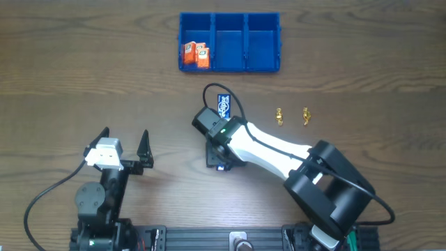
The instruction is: Sort Candies Into Trays
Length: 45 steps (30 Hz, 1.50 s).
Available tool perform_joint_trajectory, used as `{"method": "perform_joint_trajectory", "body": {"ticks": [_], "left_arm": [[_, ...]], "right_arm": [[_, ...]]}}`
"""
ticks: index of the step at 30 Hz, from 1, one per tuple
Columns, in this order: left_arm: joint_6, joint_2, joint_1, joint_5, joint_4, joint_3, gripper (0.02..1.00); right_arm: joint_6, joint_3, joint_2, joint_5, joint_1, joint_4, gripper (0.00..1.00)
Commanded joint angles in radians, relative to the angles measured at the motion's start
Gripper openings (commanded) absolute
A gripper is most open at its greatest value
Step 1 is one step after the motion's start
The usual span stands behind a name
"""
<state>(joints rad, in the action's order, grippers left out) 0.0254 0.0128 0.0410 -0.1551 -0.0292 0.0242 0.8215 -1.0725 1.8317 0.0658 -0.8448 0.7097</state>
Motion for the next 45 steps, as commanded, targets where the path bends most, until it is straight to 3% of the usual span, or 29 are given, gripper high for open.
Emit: {"method": "perform_joint_trajectory", "body": {"ticks": [1, 8, 13, 17, 24, 32, 38, 45], "left_arm": [[-0.003, -0.008, -0.003, -0.019, -0.034, -0.019, 0.998], [-0.003, -0.008, -0.003, -0.019, -0.034, -0.019, 0.996], [-0.003, -0.008, -0.003, -0.019, -0.034, -0.019, 0.998], [-0.003, -0.008, -0.003, -0.019, -0.034, -0.019, 0.998], [-0.003, -0.008, -0.003, -0.019, -0.034, -0.019, 0.998], [-0.003, -0.008, -0.003, -0.019, -0.034, -0.019, 0.998], [-0.003, -0.008, -0.003, -0.019, -0.034, -0.019, 0.998], [-0.003, -0.008, -0.003, -0.019, -0.034, -0.019, 0.998]], "right_arm": [[0.017, -0.01, 0.021, -0.024, -0.014, -0.005, 0.419], [0.017, -0.01, 0.021, -0.027, -0.014, -0.006, 0.292], [0.016, -0.076, 0.02, -0.124, -0.011, 0.066, 0.27], [-0.035, -0.285, 0.02, -0.259, 0.021, 0.251, 0.253], [-0.193, -0.682, 0.032, -0.32, 0.156, 0.396, 0.218], [-0.312, -0.937, 0.194, -0.387, 0.292, 0.304, 0.229], [-0.352, -0.959, 0.328, -0.357, 0.348, 0.132, 0.226], [-0.391, -0.959, 0.357, -0.335, 0.364, 0.063, 0.226]]}}
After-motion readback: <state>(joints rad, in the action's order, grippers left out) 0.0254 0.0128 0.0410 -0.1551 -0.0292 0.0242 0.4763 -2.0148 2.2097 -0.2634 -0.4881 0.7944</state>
